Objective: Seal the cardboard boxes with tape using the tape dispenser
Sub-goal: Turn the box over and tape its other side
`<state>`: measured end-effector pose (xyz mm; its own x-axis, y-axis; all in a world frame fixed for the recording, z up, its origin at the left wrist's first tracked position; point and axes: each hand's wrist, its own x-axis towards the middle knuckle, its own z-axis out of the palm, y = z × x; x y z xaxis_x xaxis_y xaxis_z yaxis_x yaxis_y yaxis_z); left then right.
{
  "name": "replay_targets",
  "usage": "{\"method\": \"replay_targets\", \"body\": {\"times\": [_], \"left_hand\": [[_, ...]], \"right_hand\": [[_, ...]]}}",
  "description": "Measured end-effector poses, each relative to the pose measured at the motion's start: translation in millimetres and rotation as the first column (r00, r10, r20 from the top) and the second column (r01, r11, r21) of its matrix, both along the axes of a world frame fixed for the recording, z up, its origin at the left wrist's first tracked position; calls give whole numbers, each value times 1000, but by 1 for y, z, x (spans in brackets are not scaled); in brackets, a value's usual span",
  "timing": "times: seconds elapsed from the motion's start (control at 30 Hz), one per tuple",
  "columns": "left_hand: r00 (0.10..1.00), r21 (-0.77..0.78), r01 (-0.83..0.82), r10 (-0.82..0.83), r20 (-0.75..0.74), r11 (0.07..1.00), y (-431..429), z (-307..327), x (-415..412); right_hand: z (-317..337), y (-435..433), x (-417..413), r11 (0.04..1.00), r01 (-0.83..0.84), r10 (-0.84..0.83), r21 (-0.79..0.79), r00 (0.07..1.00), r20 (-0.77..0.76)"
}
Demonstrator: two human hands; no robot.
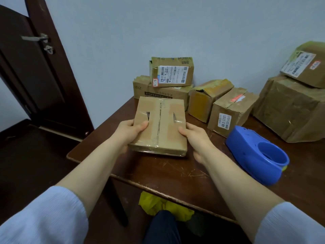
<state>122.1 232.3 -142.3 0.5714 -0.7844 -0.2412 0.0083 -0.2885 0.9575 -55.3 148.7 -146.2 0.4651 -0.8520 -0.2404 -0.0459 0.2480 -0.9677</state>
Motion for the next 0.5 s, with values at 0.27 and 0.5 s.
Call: {"method": "replay_targets", "body": {"times": [0.27, 0.5], "left_hand": [[832, 20, -228, 184, 523, 973, -5, -19, 18], [488, 354, -91, -268, 831, 931, -4, -2, -1]], "right_hand": [[-6, 10, 23, 990, 52, -73, -132, 985, -157], [-3, 13, 38, 955, -80, -7, -287, 957, -290]]}}
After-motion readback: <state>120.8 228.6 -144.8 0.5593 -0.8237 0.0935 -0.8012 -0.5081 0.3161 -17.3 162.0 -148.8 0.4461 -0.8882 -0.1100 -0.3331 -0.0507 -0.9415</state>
